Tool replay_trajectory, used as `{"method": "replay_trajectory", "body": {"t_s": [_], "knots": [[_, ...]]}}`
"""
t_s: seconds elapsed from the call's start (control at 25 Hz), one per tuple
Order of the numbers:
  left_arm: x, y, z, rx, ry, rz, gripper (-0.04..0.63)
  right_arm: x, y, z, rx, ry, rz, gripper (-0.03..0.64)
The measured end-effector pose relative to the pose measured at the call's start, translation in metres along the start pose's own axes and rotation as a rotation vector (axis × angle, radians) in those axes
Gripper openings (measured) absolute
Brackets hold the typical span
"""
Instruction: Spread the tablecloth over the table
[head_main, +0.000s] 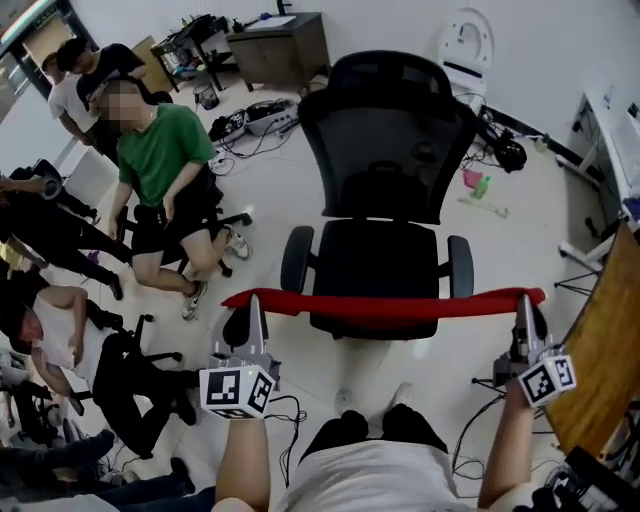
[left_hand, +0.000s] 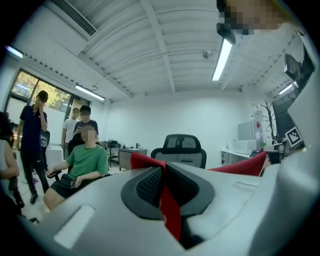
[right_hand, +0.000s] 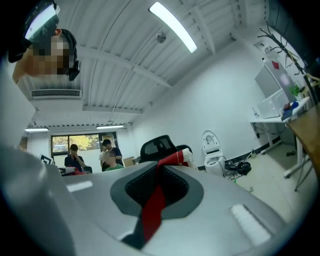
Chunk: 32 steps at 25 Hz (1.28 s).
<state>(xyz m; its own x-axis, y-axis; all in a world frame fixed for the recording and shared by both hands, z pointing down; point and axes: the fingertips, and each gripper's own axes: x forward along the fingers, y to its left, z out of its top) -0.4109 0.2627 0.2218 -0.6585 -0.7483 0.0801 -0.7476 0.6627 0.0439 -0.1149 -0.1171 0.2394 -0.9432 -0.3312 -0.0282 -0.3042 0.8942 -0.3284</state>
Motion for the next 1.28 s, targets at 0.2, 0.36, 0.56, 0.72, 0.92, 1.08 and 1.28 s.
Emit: {"method": "replay_trajectory", "body": {"t_s": [0.2, 0.36, 0.56, 0.72, 0.92, 1.08, 1.28], "knots": [[-0.004, -0.020, 0.067, -0.035, -0.076, -0.082, 0.017, -0.034, 0.023, 0.080, -0.088, -0.091, -0.028, 0.018], [0.004, -0.053, 0.102, -0.015, -0.119, -0.200, 0.017, -0.083, 0.024, 0.125, -0.102, -0.186, -0.105, 0.018], [0.031, -0.122, 0.110, -0.004, -0.125, -0.405, 0.017, -0.175, 0.013, 0.144, -0.159, -0.239, -0.300, 0.018], [0.048, -0.178, 0.098, -0.006, -0.095, -0.535, 0.017, -0.235, 0.000, 0.143, -0.180, -0.228, -0.447, 0.018], [0.054, -0.253, 0.088, -0.018, -0.064, -0.697, 0.017, -0.316, -0.010, 0.140, -0.178, -0.255, -0.604, 0.018], [0.047, -0.318, 0.093, 0.001, -0.061, -0.791, 0.017, -0.374, -0.021, 0.152, -0.179, -0.306, -0.681, 0.018], [0.029, -0.407, 0.104, 0.031, -0.072, -0.904, 0.017, -0.456, -0.040, 0.163, -0.178, -0.385, -0.766, 0.018]]}}
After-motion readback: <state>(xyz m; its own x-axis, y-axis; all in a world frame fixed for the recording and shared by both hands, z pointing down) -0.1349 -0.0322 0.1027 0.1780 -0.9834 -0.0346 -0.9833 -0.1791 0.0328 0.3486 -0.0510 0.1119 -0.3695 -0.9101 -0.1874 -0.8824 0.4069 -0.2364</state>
